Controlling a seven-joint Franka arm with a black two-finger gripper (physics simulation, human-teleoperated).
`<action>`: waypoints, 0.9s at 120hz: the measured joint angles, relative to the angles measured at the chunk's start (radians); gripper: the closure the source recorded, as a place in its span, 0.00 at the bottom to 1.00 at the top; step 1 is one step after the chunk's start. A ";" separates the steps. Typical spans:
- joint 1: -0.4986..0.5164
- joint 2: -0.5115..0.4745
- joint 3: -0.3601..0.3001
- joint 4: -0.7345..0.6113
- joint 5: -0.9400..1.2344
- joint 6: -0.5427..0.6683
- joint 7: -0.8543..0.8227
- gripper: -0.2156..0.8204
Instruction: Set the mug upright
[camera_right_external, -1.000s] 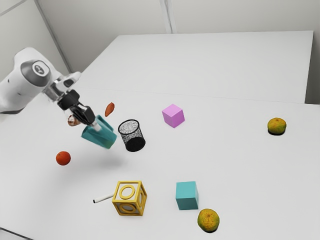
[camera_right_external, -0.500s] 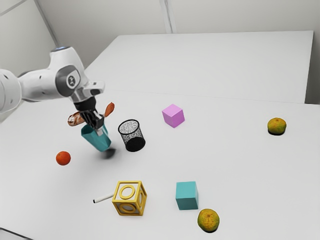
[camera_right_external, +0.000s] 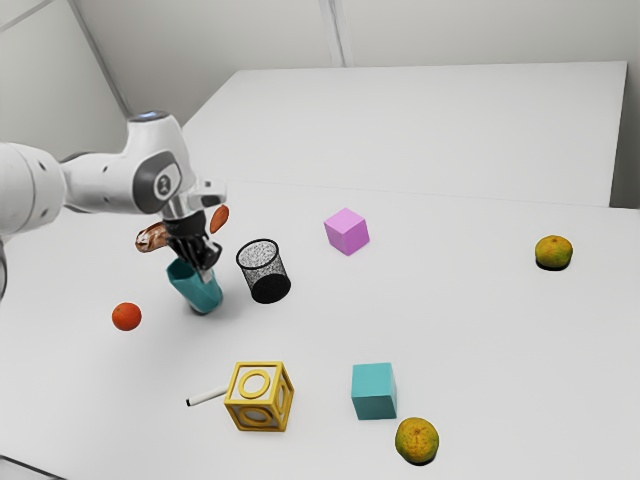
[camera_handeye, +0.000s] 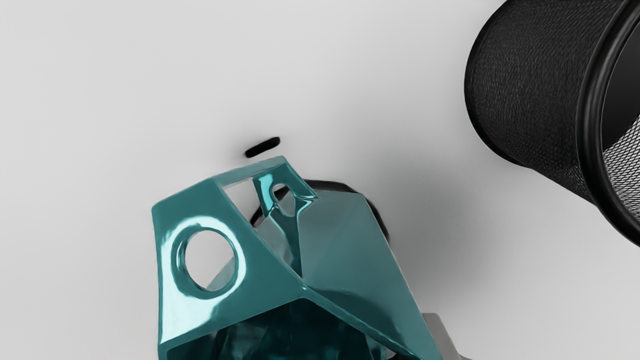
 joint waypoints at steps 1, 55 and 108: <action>0.000 0.001 0.000 0.000 0.001 0.001 -0.003 0.97; -0.008 -0.060 -0.013 0.056 0.000 -0.036 -0.097 0.33; -0.033 -0.050 -0.022 0.530 -0.027 -0.382 -0.127 0.22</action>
